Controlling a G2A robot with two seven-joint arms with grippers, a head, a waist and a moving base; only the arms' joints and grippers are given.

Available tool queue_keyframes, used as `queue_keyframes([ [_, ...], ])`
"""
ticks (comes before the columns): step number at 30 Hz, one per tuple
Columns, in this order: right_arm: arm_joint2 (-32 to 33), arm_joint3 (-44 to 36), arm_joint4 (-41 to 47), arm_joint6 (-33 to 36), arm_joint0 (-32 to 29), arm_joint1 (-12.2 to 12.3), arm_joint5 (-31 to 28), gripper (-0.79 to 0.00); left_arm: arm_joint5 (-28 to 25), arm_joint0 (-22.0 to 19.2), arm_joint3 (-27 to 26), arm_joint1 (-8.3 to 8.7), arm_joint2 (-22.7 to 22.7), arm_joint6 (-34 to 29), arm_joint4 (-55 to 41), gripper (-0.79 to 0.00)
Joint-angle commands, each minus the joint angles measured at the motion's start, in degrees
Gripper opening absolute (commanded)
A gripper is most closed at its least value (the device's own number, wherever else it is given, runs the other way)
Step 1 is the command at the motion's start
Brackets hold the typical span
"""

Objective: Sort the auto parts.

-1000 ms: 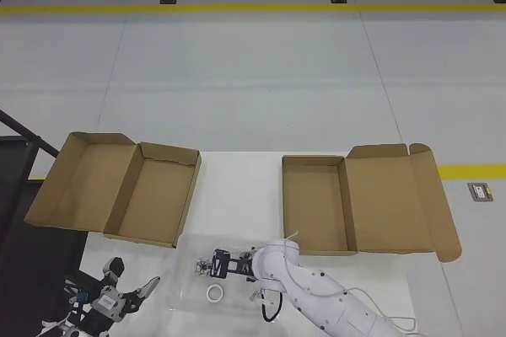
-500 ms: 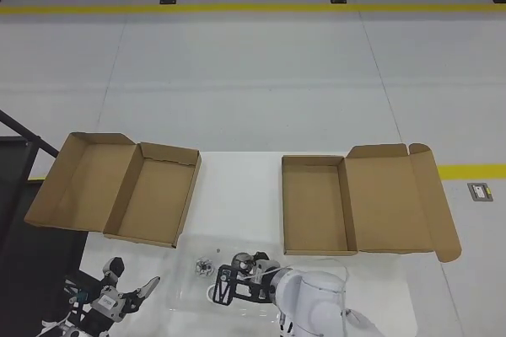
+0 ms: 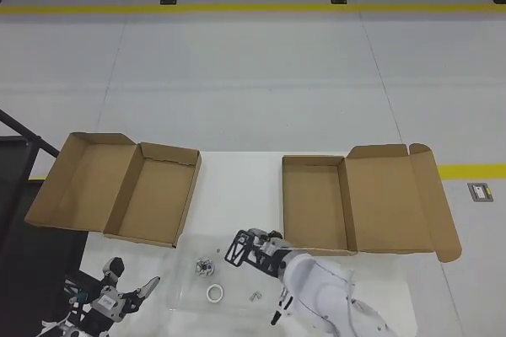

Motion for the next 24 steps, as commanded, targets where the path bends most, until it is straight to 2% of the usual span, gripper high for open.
queue_keyframes([
  [1,2.6,2.4,-1.9,-0.3,1.6,-0.3,9.1,-0.785,0.0,0.0,0.0,0.00,0.0,0.0,0.0,0.000],
  [2,3.3,3.9,-2.6,0.0,2.7,-0.6,12.2,-0.785,0.0,0.0,0.0,0.00,0.0,0.0,0.0,0.000],
  [6,7.5,13.7,2.9,-1.0,9.2,-1.1,13.7,-0.785,0.0,0.0,0.0,0.00,0.0,0.0,0.0,0.000],
  [10,9.6,28.0,10.2,-1.0,17.1,-1.9,11.0,-0.785,0.0,0.0,0.0,0.00,0.0,0.0,0.0,0.000],
  [18,7.9,55.2,16.9,-4.3,29.1,-4.2,10.5,-0.785,0.0,0.0,0.0,0.00,0.0,0.0,0.0,0.000],
  [20,6.9,59.2,17.3,-3.6,31.1,-4.7,9.2,-0.785,0.0,0.0,0.0,0.00,0.0,0.0,0.0,0.000],
  [24,4.7,66.3,17.4,-3.5,34.5,-6.0,10.3,-0.785,0.0,0.0,0.0,0.00,0.0,0.0,0.0,0.000],
])
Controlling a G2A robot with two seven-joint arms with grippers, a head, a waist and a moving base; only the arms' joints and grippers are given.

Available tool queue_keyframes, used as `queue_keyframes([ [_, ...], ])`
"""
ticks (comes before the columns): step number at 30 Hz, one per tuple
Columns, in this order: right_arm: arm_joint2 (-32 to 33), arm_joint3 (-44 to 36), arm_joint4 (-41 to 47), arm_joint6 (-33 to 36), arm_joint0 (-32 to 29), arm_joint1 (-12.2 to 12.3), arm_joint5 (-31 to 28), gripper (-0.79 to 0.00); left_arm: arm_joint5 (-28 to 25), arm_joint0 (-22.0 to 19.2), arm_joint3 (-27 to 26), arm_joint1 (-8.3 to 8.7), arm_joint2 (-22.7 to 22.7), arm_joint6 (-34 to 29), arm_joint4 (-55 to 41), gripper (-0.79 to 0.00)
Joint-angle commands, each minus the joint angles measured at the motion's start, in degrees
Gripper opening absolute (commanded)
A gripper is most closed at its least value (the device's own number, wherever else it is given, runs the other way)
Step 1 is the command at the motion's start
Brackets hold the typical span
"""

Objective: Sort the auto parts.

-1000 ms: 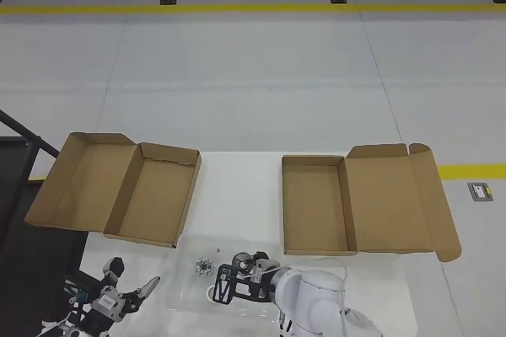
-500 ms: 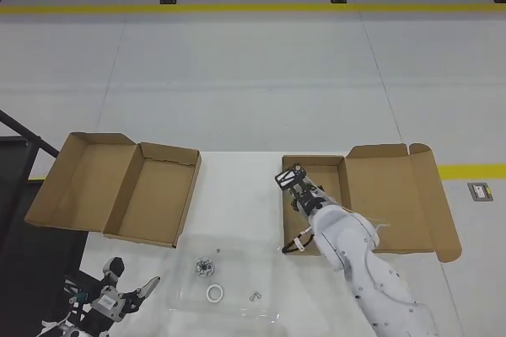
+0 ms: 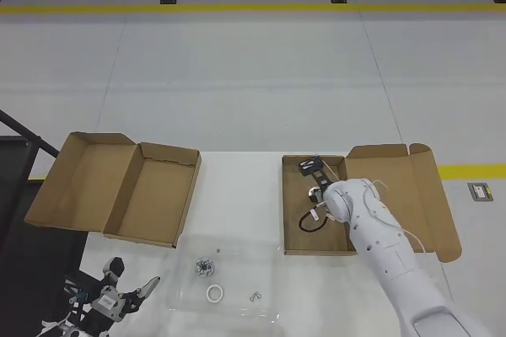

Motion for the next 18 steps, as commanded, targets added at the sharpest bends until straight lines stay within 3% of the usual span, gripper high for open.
queue_keyframes([
  [1,-0.8,2.8,0.1,-0.4,1.3,-0.5,0.5,-0.785,0.0,0.0,0.0,0.00,0.0,0.0,0.0,0.000],
  [2,-1.0,3.4,0.2,-0.6,1.6,-0.7,0.5,-0.699,0.0,0.0,0.0,0.00,0.0,0.0,0.0,0.000],
  [3,-1.3,4.7,0.3,-0.8,2.1,-1.0,0.6,-0.431,0.0,0.0,0.0,0.00,0.0,0.0,0.0,0.000],
  [4,-1.5,5.3,0.3,-1.0,2.4,-1.1,0.7,-0.062,0.0,0.0,0.0,0.00,0.0,0.0,0.0,0.000],
  [5,-1.7,6.0,0.4,-1.3,2.8,-1.3,0.4,0.000,0.0,0.0,0.0,0.00,0.0,0.0,0.0,0.000],
  [12,-1.4,5.7,1.3,-5.5,3.2,-1.4,-2.1,0.000,0.0,0.0,0.0,0.00,0.0,0.0,0.0,0.000],
  [16,-0.6,-3.1,0.1,-4.9,-0.2,-0.5,-3.8,0.000,0.0,0.0,0.0,0.00,0.0,0.0,0.0,0.000],
  [18,0.8,-12.7,-1.3,-3.1,-4.2,0.7,-4.8,0.000,0.0,0.0,0.0,0.00,0.0,0.0,0.0,0.000],
])
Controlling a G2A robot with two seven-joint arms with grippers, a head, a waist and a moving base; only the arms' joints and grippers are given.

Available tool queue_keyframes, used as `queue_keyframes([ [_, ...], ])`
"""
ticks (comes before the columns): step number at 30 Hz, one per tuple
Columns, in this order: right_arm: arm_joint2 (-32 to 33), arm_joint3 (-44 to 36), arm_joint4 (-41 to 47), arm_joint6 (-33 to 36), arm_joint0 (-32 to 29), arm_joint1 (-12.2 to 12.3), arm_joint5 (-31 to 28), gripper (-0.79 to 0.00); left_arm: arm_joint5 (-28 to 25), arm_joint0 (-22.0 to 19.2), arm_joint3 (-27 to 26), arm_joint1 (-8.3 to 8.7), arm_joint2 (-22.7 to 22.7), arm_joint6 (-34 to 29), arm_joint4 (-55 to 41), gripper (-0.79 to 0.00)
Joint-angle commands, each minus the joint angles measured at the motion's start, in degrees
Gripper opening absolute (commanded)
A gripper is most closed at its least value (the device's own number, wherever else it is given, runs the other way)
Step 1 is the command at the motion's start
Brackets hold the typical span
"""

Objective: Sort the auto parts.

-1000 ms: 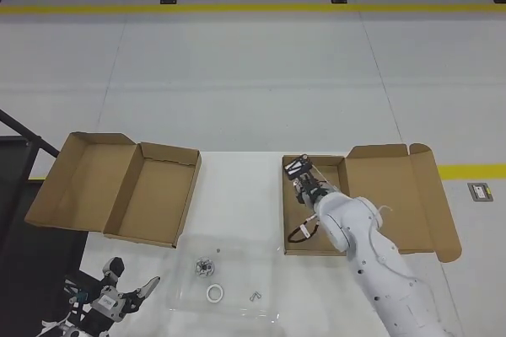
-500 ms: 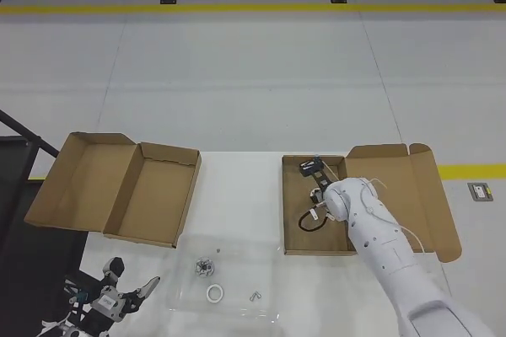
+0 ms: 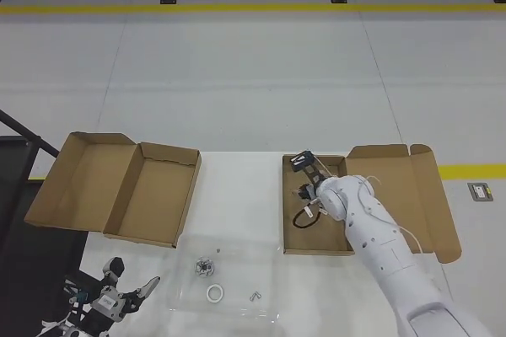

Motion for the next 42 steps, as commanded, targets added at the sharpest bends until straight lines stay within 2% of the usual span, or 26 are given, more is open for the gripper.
queue_keyframes([
  [1,1.4,-9.3,-1.3,1.9,-3.8,1.0,-0.8,0.000,0.0,0.0,0.0,0.00,0.0,0.0,0.0,0.000],
  [7,5.9,-40.8,-3.9,7.7,-20.9,4.1,-8.7,0.000,0.0,0.0,0.0,0.00,0.0,0.0,0.0,0.000],
  [12,4.6,-54.0,-5.2,10.0,-28.9,5.1,-14.9,0.000,0.0,0.0,0.0,0.00,0.0,0.0,0.0,0.000],
  [16,-1.1,-61.6,-10.1,10.8,-34.2,5.4,-18.7,0.000,0.0,0.0,0.0,0.00,0.0,0.0,0.0,0.000],
  [32,-2.2,-62.0,-11.0,9.7,-35.2,5.5,-19.6,0.000,0.0,0.0,0.0,0.00,0.0,0.0,0.0,0.000],
  [34,-3.7,-62.8,-14.3,9.1,-36.0,5.6,-20.2,0.000,0.0,0.0,0.0,0.00,0.0,0.0,0.0,0.000],
  [42,-12.2,-65.4,-18.6,19.7,-37.7,4.3,-14.0,0.000,0.0,0.0,0.0,0.00,0.0,0.0,0.0,0.000],
])
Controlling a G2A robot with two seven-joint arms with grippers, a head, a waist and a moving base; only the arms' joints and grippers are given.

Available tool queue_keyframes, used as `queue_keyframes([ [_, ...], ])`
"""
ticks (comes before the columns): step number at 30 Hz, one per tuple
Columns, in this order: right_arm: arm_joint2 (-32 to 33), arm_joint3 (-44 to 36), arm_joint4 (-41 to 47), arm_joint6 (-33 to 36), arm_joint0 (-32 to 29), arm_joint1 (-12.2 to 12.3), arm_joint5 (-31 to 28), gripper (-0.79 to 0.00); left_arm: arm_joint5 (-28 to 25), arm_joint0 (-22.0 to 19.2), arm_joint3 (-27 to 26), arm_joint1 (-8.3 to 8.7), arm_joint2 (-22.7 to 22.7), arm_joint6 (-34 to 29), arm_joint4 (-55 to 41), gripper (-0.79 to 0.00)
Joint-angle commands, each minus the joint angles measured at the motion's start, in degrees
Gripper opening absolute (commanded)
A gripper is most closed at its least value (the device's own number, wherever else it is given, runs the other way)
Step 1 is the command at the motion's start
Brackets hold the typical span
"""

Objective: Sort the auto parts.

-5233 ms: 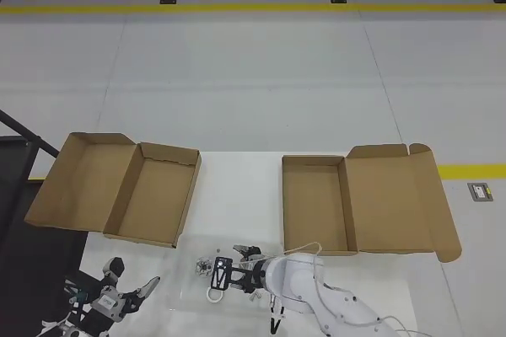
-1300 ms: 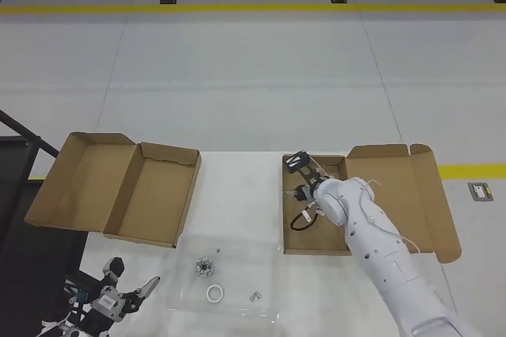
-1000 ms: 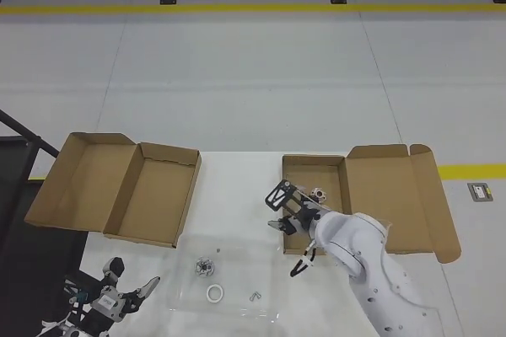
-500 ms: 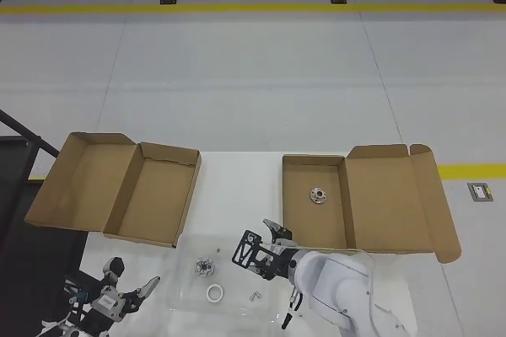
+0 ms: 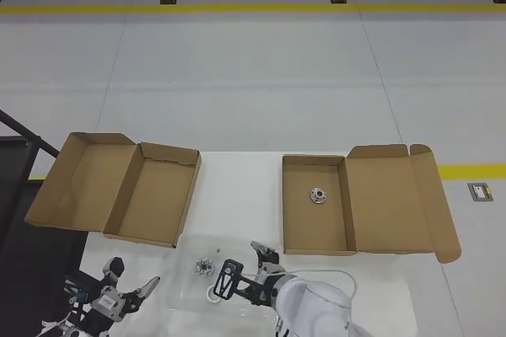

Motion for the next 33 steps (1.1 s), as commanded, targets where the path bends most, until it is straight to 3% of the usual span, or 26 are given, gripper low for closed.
queue_keyframes([
  [1,-1.7,1.1,0.4,2.9,0.7,-0.5,1.5,0.000,0.0,0.0,0.0,0.00,0.0,0.0,0.0,0.000],
  [9,-6.0,8.5,4.9,10.9,6.3,-3.0,4.4,0.000,0.0,0.0,0.0,0.00,0.0,0.0,0.0,0.000],
  [20,-5.5,10.9,6.4,11.2,7.4,-3.4,5.3,0.000,0.0,0.0,0.0,0.00,0.0,0.0,0.0,0.000],
  [21,-5.4,11.1,6.6,10.8,7.2,-3.4,5.6,-0.037,0.0,0.0,0.0,0.00,0.0,0.0,0.0,0.000],
  [22,-5.0,11.8,6.9,9.7,6.8,-3.4,6.2,-0.394,0.0,0.0,0.0,0.00,0.0,0.0,0.0,0.000],
  [23,-4.8,12.6,6.9,9.6,6.7,-3.4,6.4,-0.434,0.0,0.0,0.0,0.00,0.0,0.0,0.0,0.000],
  [24,-4.8,13.3,7.3,9.7,6.7,-3.5,6.4,-0.471,0.0,0.0,0.0,0.00,0.0,0.0,0.0,0.000],
  [29,-5.6,16.9,8.8,12.3,8.0,-4.2,7.1,-0.462,0.0,0.0,0.0,0.00,0.0,0.0,0.0,0.000],
  [33,-5.8,20.2,10.5,13.8,9.1,-4.8,8.1,-0.499,0.0,0.0,0.0,0.00,0.0,0.0,0.0,0.000],
])
